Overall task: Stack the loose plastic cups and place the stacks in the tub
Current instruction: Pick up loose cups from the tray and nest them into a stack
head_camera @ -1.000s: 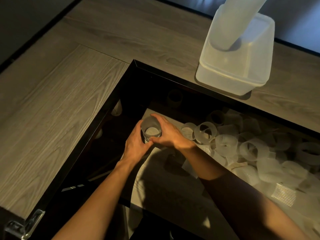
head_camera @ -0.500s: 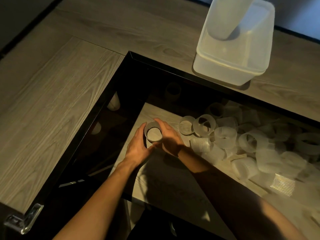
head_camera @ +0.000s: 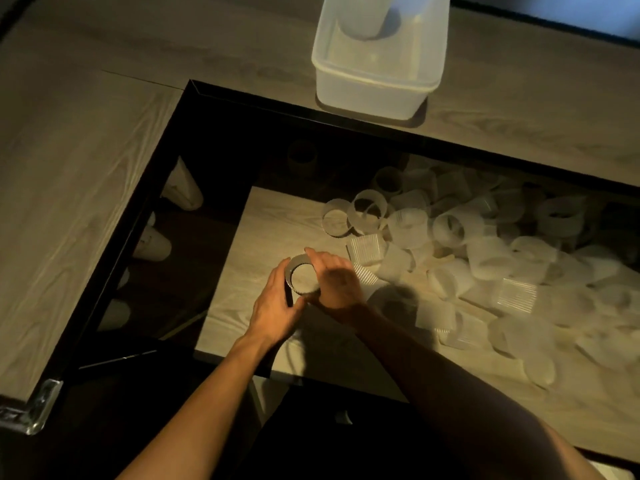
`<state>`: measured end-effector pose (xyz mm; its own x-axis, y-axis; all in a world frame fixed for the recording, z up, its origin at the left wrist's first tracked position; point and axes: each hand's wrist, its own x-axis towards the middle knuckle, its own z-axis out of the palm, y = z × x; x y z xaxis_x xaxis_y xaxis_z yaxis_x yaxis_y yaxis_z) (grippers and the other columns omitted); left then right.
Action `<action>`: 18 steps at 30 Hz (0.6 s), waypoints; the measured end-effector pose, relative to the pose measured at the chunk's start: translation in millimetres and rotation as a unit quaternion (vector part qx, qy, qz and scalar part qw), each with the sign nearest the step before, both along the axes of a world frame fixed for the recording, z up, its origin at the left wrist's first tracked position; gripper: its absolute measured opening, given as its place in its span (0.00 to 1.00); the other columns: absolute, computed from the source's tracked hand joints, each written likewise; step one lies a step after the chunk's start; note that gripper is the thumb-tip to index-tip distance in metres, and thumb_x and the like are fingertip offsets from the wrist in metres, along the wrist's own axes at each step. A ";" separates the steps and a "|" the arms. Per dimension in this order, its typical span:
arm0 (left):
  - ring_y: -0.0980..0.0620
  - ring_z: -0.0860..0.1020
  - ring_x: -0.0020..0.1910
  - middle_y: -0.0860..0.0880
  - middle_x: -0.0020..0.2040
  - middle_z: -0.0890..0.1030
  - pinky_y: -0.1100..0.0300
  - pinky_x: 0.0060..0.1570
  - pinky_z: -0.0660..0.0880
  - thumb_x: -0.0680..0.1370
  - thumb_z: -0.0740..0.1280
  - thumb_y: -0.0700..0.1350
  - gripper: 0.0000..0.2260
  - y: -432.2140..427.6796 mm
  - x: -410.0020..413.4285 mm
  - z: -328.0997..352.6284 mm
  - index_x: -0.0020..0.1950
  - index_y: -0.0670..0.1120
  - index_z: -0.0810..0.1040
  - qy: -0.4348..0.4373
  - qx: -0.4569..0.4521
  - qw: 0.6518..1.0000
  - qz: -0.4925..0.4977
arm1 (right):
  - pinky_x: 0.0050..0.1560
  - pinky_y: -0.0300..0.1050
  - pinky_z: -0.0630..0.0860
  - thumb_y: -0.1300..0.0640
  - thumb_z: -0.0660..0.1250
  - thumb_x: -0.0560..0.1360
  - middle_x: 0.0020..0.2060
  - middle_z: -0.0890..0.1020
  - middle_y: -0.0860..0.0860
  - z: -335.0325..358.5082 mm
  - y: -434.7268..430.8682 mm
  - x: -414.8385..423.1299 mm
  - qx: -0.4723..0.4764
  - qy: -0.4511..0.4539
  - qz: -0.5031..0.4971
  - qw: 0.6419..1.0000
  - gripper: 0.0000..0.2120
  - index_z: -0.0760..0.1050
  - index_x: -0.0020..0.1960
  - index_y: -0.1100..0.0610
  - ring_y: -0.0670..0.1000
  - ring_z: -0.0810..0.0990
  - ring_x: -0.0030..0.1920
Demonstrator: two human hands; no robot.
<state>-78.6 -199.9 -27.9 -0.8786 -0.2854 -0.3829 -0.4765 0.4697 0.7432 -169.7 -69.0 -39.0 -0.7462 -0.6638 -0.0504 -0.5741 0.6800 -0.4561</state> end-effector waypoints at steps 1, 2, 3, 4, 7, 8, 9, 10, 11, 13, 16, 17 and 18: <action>0.49 0.68 0.73 0.50 0.77 0.65 0.45 0.71 0.69 0.75 0.74 0.53 0.39 0.7 0.2 1.0 0.79 0.52 0.56 -0.009 -0.005 1.000 0.002 | 0.58 0.53 0.76 0.41 0.80 0.65 0.58 0.81 0.57 -0.1 1.4 0.6 0.008 0.021 0.009 1.000 0.47 0.66 0.75 0.61 0.56 0.80 0.55; 0.49 0.66 0.74 0.50 0.78 0.64 0.45 0.72 0.68 0.75 0.74 0.51 0.40 1.0 0.2 2.2 0.80 0.51 0.54 -0.021 -0.012 1.000 0.006 | 0.60 0.53 0.75 0.43 0.81 0.64 0.60 0.80 0.57 -0.2 4.0 1.3 0.012 0.033 0.016 0.999 0.50 0.64 0.76 0.61 0.56 0.80 0.57; 0.48 0.65 0.75 0.49 0.79 0.62 0.45 0.72 0.67 0.75 0.75 0.50 0.41 1.3 1.2 3.2 0.81 0.50 0.53 -0.031 -0.018 0.999 0.014 | 0.62 0.54 0.74 0.45 0.82 0.63 0.62 0.79 0.57 0.1 7.1 1.8 0.008 0.039 0.019 0.999 0.51 0.62 0.77 0.61 0.57 0.78 0.59; 0.48 0.65 0.76 0.49 0.79 0.62 0.46 0.73 0.66 0.75 0.75 0.49 0.42 2.4 2.9 4.4 0.81 0.50 0.53 -0.038 -0.021 0.999 0.024 | 0.64 0.55 0.73 0.47 0.81 0.64 0.64 0.77 0.58 2.2 11.6 3.4 0.003 0.035 0.020 0.999 0.51 0.61 0.78 0.61 0.57 0.77 0.62; 0.51 0.72 0.70 0.50 0.72 0.71 0.48 0.68 0.72 0.75 0.75 0.45 0.36 7.3 10.7 5.4 0.78 0.49 0.59 -0.048 -0.024 0.996 0.074 | 0.66 0.56 0.71 0.51 0.76 0.68 0.67 0.75 0.59 12.6 31.3 10.1 -0.035 0.019 -0.022 0.999 0.42 0.64 0.77 0.59 0.58 0.74 0.66; 0.51 0.76 0.64 0.51 0.66 0.76 0.49 0.65 0.75 0.76 0.74 0.45 0.30 9.9 13.2 4.6 0.74 0.50 0.63 -0.052 -0.025 0.994 0.092 | 0.66 0.54 0.71 0.51 0.74 0.71 0.67 0.75 0.58 15.4 40.6 13.1 -0.050 0.015 -0.059 0.997 0.37 0.66 0.75 0.59 0.57 0.73 0.66; 0.52 0.79 0.58 0.53 0.59 0.78 0.50 0.60 0.77 0.77 0.73 0.45 0.23 10.9 15.4 2.8 0.68 0.50 0.67 -0.061 -0.031 0.993 0.101 | 0.64 0.52 0.70 0.50 0.71 0.73 0.66 0.76 0.58 16.5 48.6 15.0 -0.062 0.014 -0.103 0.993 0.31 0.69 0.73 0.58 0.57 0.73 0.65; 0.51 0.80 0.53 0.54 0.53 0.79 0.50 0.56 0.78 0.77 0.72 0.47 0.15 12.4 16.6 2.3 0.60 0.51 0.71 -0.072 -0.043 0.992 0.092 | 0.62 0.50 0.69 0.50 0.69 0.76 0.64 0.77 0.58 16.5 57.1 16.3 -0.069 0.023 -0.146 0.987 0.27 0.71 0.71 0.59 0.56 0.74 0.63; 0.50 0.80 0.50 0.54 0.48 0.79 0.51 0.53 0.78 0.78 0.70 0.49 0.09 14.3 17.6 1.5 0.54 0.51 0.72 -0.083 -0.056 0.993 0.069 | 0.60 0.50 0.71 0.49 0.67 0.77 0.62 0.77 0.58 15.1 66.4 16.6 -0.067 0.037 -0.182 0.980 0.23 0.73 0.69 0.59 0.56 0.75 0.61; 0.51 0.80 0.47 0.55 0.45 0.80 0.51 0.50 0.78 0.79 0.68 0.52 0.05 19.3 20.2 0.1 0.48 0.52 0.74 -0.095 -0.061 0.993 0.017 | 0.58 0.53 0.74 0.47 0.63 0.78 0.58 0.78 0.58 12.7 82.5 14.8 -0.039 0.046 -0.215 0.975 0.21 0.75 0.65 0.59 0.56 0.75 0.57; 0.55 0.80 0.46 0.57 0.45 0.81 0.51 0.51 0.79 0.80 0.65 0.55 0.06 28.9 22.7 2.7 0.48 0.54 0.77 -0.064 -0.030 0.997 -0.003 | 0.58 0.50 0.70 0.46 0.64 0.79 0.58 0.77 0.55 10.3 97.7 10.6 0.002 -0.009 -0.196 0.981 0.20 0.74 0.66 0.56 0.55 0.74 0.57; 0.56 0.80 0.46 0.58 0.45 0.82 0.50 0.51 0.79 0.80 0.64 0.55 0.06 31.4 22.4 3.8 0.49 0.55 0.78 -0.054 -0.021 0.998 -0.001 | 0.58 0.49 0.69 0.46 0.66 0.79 0.59 0.77 0.55 9.9 99.4 9.4 0.009 -0.028 -0.182 0.983 0.20 0.74 0.66 0.55 0.54 0.74 0.58; 0.57 0.80 0.46 0.58 0.45 0.82 0.50 0.51 0.79 0.80 0.64 0.56 0.06 33.5 22.0 4.5 0.49 0.56 0.78 -0.049 -0.014 0.999 -0.002 | 0.59 0.49 0.68 0.45 0.66 0.79 0.59 0.77 0.54 9.7 100.1 8.8 0.016 -0.046 -0.171 0.984 0.20 0.74 0.67 0.55 0.54 0.74 0.58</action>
